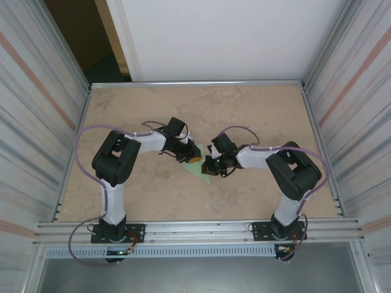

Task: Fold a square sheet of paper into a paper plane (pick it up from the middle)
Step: Fourth fold the wing at the center of the table.

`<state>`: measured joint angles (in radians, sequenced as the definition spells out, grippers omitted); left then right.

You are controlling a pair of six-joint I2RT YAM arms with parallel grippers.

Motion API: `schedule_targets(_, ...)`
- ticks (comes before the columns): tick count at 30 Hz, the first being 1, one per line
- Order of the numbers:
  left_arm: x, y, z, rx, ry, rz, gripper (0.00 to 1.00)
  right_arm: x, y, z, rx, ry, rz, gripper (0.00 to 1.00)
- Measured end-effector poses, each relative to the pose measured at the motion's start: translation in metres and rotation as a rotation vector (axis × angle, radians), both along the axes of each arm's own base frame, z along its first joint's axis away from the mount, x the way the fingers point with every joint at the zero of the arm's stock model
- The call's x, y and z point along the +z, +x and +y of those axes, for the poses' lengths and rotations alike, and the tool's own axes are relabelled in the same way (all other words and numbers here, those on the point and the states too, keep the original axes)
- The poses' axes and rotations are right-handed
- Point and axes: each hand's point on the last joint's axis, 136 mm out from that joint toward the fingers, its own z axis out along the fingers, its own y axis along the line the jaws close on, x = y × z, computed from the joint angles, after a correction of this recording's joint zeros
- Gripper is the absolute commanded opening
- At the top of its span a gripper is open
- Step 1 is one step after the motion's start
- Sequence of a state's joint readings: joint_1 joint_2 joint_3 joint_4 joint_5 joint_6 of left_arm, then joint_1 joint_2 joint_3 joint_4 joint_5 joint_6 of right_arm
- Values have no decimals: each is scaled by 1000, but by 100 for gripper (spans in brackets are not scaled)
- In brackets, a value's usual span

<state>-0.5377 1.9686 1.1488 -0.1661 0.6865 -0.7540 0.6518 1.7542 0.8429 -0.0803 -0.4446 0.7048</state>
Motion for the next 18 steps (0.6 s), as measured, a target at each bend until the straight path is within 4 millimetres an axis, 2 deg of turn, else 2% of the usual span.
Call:
schedule_targets(3,17,-1,0,-15,-42,-83,8,0,-2,-3,8,-2,-3,1)
schedule_targets(5,21,-4,-1,-22,-63,-119,6,0,-2,-4,12,-1,-1,1)
schedule_targets(12,-3,-35,-4,-69,-46,-91,2,0,-4,-4,25,2,6,1)
schedule_targets(18,-9,-36,-7,-86,-42,-100,3,-1,-5,-4,26,2,9,1)
